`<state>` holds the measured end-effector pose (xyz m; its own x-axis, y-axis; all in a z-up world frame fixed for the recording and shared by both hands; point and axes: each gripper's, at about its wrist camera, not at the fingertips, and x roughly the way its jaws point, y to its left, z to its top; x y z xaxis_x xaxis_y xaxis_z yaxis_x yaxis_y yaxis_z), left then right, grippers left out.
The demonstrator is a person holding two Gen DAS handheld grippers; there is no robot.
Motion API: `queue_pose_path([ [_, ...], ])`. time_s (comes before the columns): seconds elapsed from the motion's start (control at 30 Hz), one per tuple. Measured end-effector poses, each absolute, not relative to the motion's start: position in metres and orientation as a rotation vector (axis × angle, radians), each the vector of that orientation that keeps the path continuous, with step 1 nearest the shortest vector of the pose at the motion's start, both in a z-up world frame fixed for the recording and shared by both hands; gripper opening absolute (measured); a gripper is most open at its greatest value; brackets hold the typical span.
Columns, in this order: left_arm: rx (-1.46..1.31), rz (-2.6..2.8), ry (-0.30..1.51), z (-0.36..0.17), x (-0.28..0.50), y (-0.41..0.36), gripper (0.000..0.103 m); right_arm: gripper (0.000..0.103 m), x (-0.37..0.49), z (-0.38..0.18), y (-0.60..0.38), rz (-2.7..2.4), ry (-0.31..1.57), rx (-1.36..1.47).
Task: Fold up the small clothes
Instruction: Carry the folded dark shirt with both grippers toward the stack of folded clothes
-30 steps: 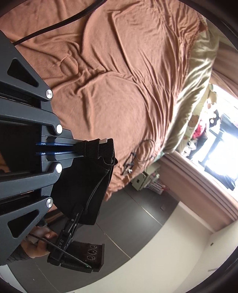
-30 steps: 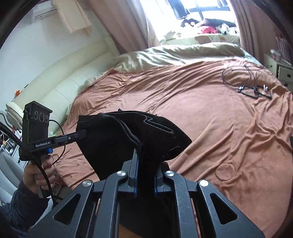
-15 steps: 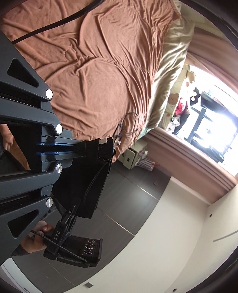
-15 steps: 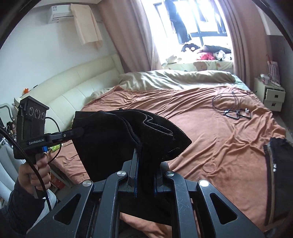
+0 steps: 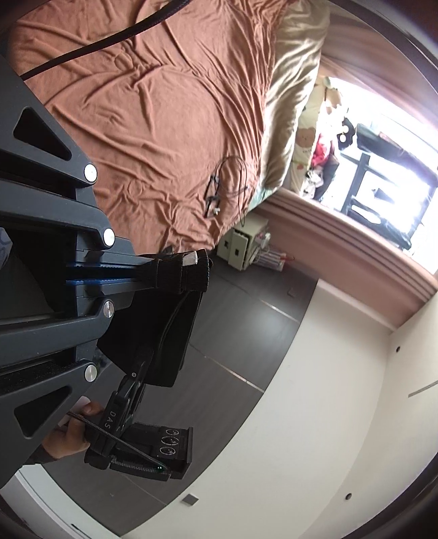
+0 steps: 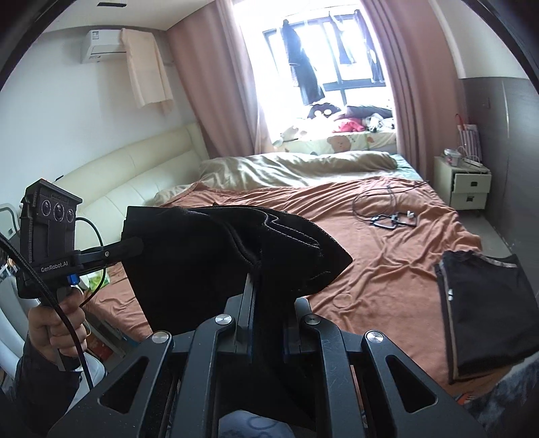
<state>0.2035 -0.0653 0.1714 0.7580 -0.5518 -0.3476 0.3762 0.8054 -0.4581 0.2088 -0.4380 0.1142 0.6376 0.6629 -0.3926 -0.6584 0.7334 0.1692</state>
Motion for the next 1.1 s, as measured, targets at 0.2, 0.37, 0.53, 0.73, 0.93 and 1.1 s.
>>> queue_pose_path([
  [0.2,-0.327,-0.581,0.503,0.182,0.208,-0.110,0.004,0.008,0.197,0.123,-0.474,0.712,0.422,0.034],
  [0.37,-0.290,-0.649,0.499,0.191,0.229,-0.147,0.004,0.008,0.191,0.127,-0.497,0.683,0.401,0.012],
  [0.53,-0.244,-0.709,0.512,0.200,0.259,-0.192,0.004,0.008,0.198,0.134,-0.522,0.634,0.381,0.024],
  [0.73,-0.214,-0.810,0.503,0.208,0.299,-0.250,0.004,0.008,0.198,0.142,-0.560,0.557,0.346,0.043],
  [0.93,-0.175,-0.905,0.514,0.211,0.331,-0.313,0.004,0.008,0.188,0.141,-0.585,0.473,0.322,0.036],
  [1.1,-0.158,-0.972,0.528,0.211,0.355,-0.360,0.004,0.008,0.188,0.144,-0.587,0.400,0.329,0.030],
])
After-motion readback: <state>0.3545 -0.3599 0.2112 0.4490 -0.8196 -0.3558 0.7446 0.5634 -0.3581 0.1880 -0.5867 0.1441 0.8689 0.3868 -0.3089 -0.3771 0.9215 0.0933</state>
